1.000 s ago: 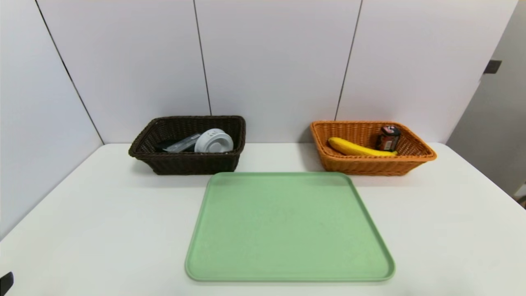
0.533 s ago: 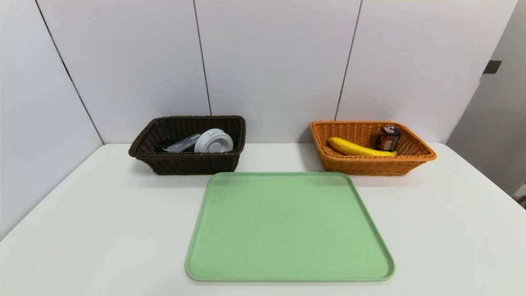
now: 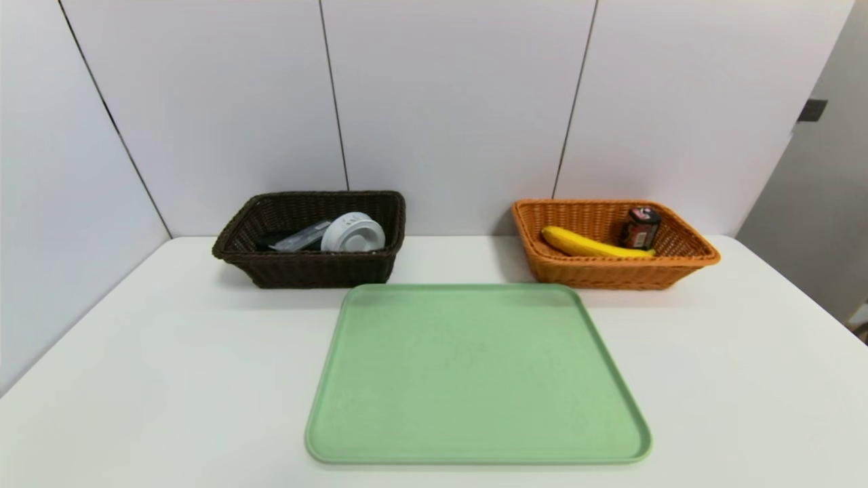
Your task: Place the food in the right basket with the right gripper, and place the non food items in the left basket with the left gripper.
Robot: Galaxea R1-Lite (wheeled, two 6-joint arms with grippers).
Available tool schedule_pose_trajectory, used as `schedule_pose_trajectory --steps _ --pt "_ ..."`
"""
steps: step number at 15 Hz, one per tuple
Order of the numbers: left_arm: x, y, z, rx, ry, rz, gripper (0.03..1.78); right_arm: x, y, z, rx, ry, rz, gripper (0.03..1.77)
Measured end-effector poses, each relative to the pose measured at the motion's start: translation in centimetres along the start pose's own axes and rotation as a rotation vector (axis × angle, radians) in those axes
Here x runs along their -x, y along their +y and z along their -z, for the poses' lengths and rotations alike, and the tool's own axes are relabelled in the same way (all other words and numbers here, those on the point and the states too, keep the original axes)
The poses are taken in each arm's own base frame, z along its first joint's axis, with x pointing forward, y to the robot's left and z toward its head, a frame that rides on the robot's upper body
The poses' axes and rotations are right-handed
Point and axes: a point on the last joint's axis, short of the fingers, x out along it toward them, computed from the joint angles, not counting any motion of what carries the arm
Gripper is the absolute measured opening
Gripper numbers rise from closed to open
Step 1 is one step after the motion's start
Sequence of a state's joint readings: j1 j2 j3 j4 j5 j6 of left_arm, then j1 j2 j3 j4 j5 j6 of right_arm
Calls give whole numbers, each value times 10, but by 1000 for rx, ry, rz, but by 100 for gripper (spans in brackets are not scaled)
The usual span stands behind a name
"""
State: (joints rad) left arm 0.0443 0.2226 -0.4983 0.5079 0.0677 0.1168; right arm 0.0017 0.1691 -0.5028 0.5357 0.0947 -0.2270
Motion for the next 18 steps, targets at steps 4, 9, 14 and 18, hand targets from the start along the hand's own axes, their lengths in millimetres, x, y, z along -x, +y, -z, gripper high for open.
schedule_pose_trajectory --steps 4,9,14,18 --pt "6 -1 14 -26 10 26 169 7 3 9 5 -32 5 169" --pt "-3 -5 45 -20 -95 48 169 15 5 20 1 -117 57 169" --pt "-28 -9 62 12 -240 38 169 -12 5 35 -2 -192 145 169" --pt "-38 -11 67 44 -353 62 169 -40 8 56 -13 -317 113 169"
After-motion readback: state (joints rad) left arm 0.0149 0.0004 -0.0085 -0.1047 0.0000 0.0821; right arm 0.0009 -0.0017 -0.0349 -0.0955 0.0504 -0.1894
